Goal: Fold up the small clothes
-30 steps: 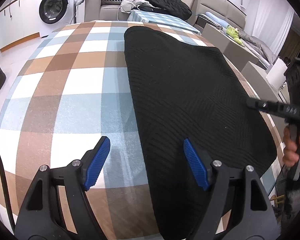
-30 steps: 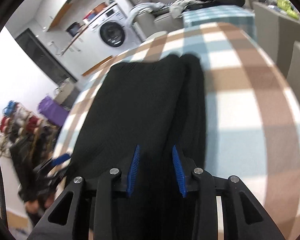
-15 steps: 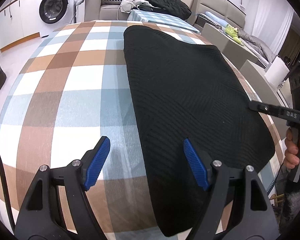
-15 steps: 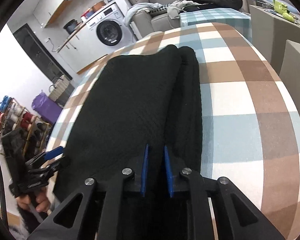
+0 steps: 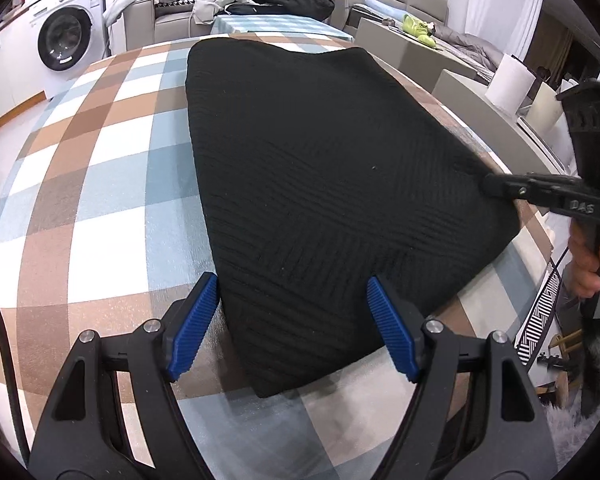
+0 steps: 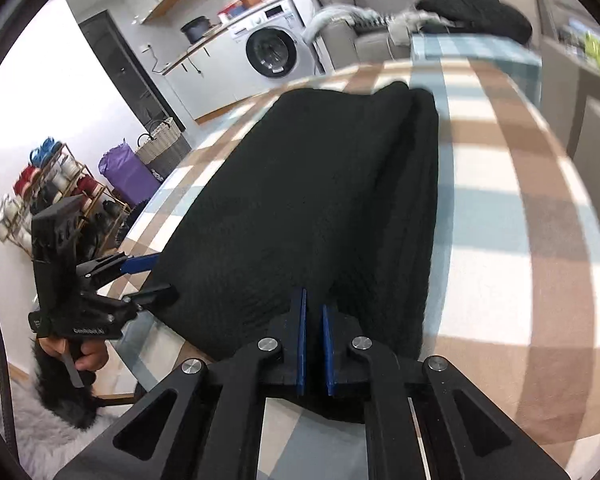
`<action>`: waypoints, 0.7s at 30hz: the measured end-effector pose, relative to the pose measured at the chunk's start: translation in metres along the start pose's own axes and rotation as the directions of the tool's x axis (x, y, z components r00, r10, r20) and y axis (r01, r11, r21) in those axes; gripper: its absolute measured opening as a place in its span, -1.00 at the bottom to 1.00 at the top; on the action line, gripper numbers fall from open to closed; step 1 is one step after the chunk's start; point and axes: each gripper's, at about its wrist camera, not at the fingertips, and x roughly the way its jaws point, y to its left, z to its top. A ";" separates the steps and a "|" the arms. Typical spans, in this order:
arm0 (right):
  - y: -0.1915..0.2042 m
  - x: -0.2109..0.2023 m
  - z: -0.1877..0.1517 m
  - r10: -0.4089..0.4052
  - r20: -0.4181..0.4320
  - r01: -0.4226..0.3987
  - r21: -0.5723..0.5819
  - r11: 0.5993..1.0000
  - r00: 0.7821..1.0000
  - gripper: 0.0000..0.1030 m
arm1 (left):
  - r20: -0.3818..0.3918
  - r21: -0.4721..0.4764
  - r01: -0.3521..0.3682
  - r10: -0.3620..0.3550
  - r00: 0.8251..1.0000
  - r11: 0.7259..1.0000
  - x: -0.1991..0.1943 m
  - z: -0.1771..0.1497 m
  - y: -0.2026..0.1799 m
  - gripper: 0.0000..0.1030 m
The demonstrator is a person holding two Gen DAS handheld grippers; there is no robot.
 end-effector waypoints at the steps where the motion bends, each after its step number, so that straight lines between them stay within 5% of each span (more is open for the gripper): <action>1: -0.004 0.006 0.000 -0.028 -0.032 0.028 0.009 1.000 0.999 -0.84 | -0.001 -0.006 0.004 -0.004 1.000 1.000 0.000 0.000 0.001 0.43; 4: -0.009 0.001 -0.001 -0.008 -0.026 0.009 0.047 0.999 1.000 -0.59 | 0.006 -0.029 0.003 -0.003 1.000 1.000 -0.002 0.003 0.007 0.43; 6: -0.011 -0.010 -0.001 -0.010 0.020 0.009 0.060 0.998 1.000 0.06 | 0.010 -0.047 0.002 -0.002 1.000 0.999 -0.002 0.006 0.012 0.43; 7: -0.012 -0.013 -0.001 -0.031 0.034 0.029 0.067 0.997 0.999 0.12 | 0.011 -0.062 0.004 -0.003 1.000 0.998 -0.001 0.008 0.015 0.43; 14: -0.025 0.007 -0.003 -0.080 -0.013 0.081 0.135 0.987 0.997 0.13 | 0.008 -0.117 0.002 -0.001 1.000 0.993 0.011 0.016 0.025 0.42; 16: -0.026 0.013 0.000 -0.075 -0.017 0.077 0.140 0.987 0.997 0.12 | 0.022 -0.122 0.015 -0.012 1.000 0.992 0.012 0.019 0.026 0.12; 19: -0.027 0.019 0.003 -0.034 -0.012 0.036 0.160 0.987 0.999 -0.19 | 0.035 -0.118 0.011 -0.007 0.999 0.993 0.014 0.022 0.026 -0.25; 21: -0.025 0.023 0.005 -0.033 -0.015 0.035 0.156 0.987 0.999 -0.27 | 0.033 -0.122 0.010 -0.006 0.999 0.992 0.016 0.025 0.029 -0.29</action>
